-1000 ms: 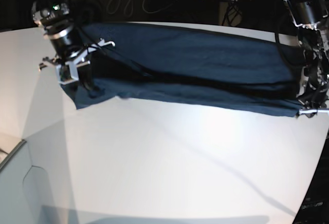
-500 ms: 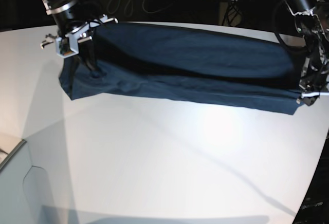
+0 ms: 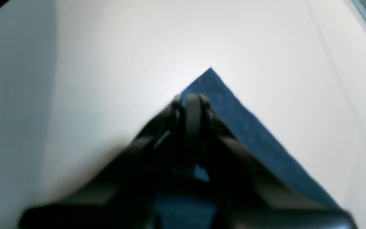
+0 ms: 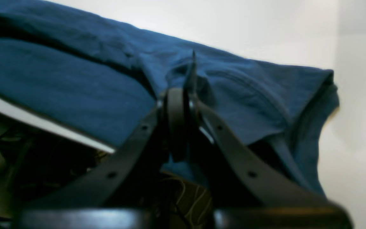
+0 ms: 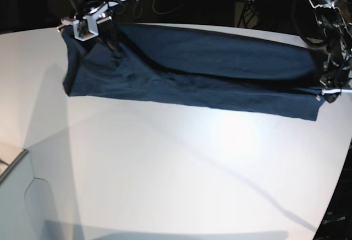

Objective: Layout the t-shirt on the table in an organized manner, then fold the t-shirt properly
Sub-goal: 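Fold the shirt again lengthwise with both grippers into a long strip, then hold the strip ends with both grippers and straighten it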

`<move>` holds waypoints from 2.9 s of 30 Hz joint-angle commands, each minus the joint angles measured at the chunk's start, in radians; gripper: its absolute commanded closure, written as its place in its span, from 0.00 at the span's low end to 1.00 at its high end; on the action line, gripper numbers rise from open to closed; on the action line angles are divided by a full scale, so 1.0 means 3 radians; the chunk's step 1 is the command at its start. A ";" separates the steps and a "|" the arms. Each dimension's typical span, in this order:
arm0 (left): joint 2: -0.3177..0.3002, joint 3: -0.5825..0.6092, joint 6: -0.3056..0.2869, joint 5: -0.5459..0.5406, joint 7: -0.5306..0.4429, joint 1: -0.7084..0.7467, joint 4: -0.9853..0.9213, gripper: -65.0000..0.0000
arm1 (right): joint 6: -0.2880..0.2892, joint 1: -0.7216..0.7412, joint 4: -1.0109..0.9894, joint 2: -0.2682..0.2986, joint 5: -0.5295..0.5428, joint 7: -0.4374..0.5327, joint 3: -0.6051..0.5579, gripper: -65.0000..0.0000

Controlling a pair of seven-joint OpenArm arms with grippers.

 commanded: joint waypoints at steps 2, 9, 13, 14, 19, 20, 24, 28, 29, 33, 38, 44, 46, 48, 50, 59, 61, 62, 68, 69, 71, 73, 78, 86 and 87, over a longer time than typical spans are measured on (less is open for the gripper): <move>-0.0059 -0.0012 -0.0026 -0.0035 -0.0063 0.0022 0.0131 1.00 | 0.0001 -0.0020 -0.0049 0.0018 0.0029 0.0098 0.0001 1.00; 0.0074 -0.0007 -0.0026 -0.0250 -0.0063 0.0298 0.0458 1.00 | 0.0001 0.0057 -0.0259 0.0034 0.0029 0.0104 0.0022 1.00; 0.0090 -0.0007 -0.0026 -0.0260 -0.0073 0.0437 0.0525 1.00 | 0.0001 0.0057 -0.0259 0.0034 0.0039 0.0104 0.0124 1.00; 0.0090 -0.0007 -0.0026 -0.0260 -0.0073 0.0462 0.0525 1.00 | 0.0001 0.0057 -0.0259 0.0034 0.0039 0.0104 0.0150 1.00; 0.0095 -0.0012 -0.0026 -0.0260 -0.0079 0.0529 0.0489 1.00 | 0.0001 0.0052 -0.0259 0.0090 0.0045 0.0104 0.0165 1.00; 0.0095 -0.0012 -0.0026 -0.0260 -0.0079 0.0539 0.0489 1.00 | 0.0001 0.0052 -0.0264 0.0110 0.0045 0.0104 0.0155 1.00; 0.0085 -0.0012 -0.0026 -0.0235 -0.0079 0.0523 0.0484 1.00 | 0.0001 0.0057 -0.0269 0.0110 0.0045 0.0104 0.0170 1.00; 0.0054 -0.0012 -0.0026 -0.0250 -0.0079 0.0513 0.0484 1.00 | 0.0001 0.0062 -0.0305 0.0182 0.0050 0.0104 0.0267 1.00; 0.0044 -0.0012 -0.0026 -0.0235 -0.0079 0.0513 0.0489 1.00 | 0.0001 0.0067 -0.0341 0.0182 0.0050 0.0114 0.0267 1.00; 0.0038 -0.0007 -0.0026 -0.0235 -0.0079 0.0472 0.0489 1.00 | 0.0001 0.0139 -0.0591 0.0223 0.0045 0.0323 0.0308 1.00; 0.0038 -0.0007 -0.0026 -0.0230 -0.0073 0.0472 0.0489 1.00 | 0.0001 0.0144 -0.0852 0.0218 0.0045 0.0625 0.0334 1.00; 0.0038 -0.0007 -0.0026 -0.0230 -0.0063 0.0498 0.0489 1.00 | 0.0001 0.0149 -0.0944 0.0218 0.0039 0.0687 0.0313 1.00; 0.0038 -0.0007 -0.0026 -0.0230 -0.0058 0.0498 0.0504 1.00 | 0.0001 0.0149 -0.0944 0.0213 0.0039 0.0687 0.0313 1.00; 0.0038 -0.0007 -0.0026 -0.0230 -0.0053 0.0503 0.0525 1.00 | 0.0001 0.0165 -0.0944 0.0208 0.0039 0.0687 0.0308 1.00; 0.0038 -0.0007 -0.0026 -0.0230 -0.0053 0.0503 0.0525 1.00 | 0.0001 0.0236 -0.0954 0.0202 0.0034 0.0651 0.0308 1.00; -0.0084 -0.0007 -0.0021 -0.0260 -0.0053 0.0549 0.0535 1.00 | 0.0001 0.0400 -0.1256 0.0208 0.0029 0.0651 0.0308 1.00; -0.0089 -0.0012 -0.0021 -0.0260 -0.0053 0.0549 0.0535 1.00 | 0.0001 0.0436 -0.1328 0.0208 0.0029 0.0651 0.0308 1.00; -0.0089 -0.0012 -0.0021 -0.0255 -0.0053 0.0549 0.0535 1.00 | 0.0001 0.0451 -0.1369 0.0208 0.0029 0.0651 0.0308 1.00; -0.0089 -0.0007 -0.0021 -0.0224 -0.0053 0.0539 0.0428 0.98 | 0.0001 0.0487 -0.1410 0.0208 0.0029 0.0651 0.0308 1.00; -0.0089 -0.0007 -0.0021 -0.0224 -0.0053 0.0529 0.0382 0.97 | 0.0001 0.0487 -0.1410 0.0208 0.0029 0.0651 0.0308 1.00; -0.0089 -0.0007 -0.0021 -0.0224 -0.0053 0.0523 0.0290 0.94 | 0.0001 0.0487 -0.1405 0.0208 0.0029 0.0651 0.0308 1.00; -0.0095 0.0004 -0.0021 -0.0224 -0.0053 0.0513 0.0223 0.90 | 0.0001 0.0492 -0.1405 0.0213 0.0029 0.0651 0.0308 1.00; -0.0095 0.0004 -0.0021 -0.0224 -0.0053 0.0472 0.0141 0.66 | 0.0001 0.0512 -0.1405 0.0213 0.0029 0.0651 0.0303 1.00; -0.0100 -0.0001 -0.0021 -0.0230 -0.0053 0.0488 0.0157 0.30 | 0.0001 0.0533 -0.1405 0.0208 0.0029 0.0651 0.0303 1.00; -0.0115 -0.0001 -0.0021 -0.0224 -0.0053 0.0483 0.0152 0.30 | 0.0001 0.0533 -0.1399 0.0208 0.0029 0.0651 0.0303 1.00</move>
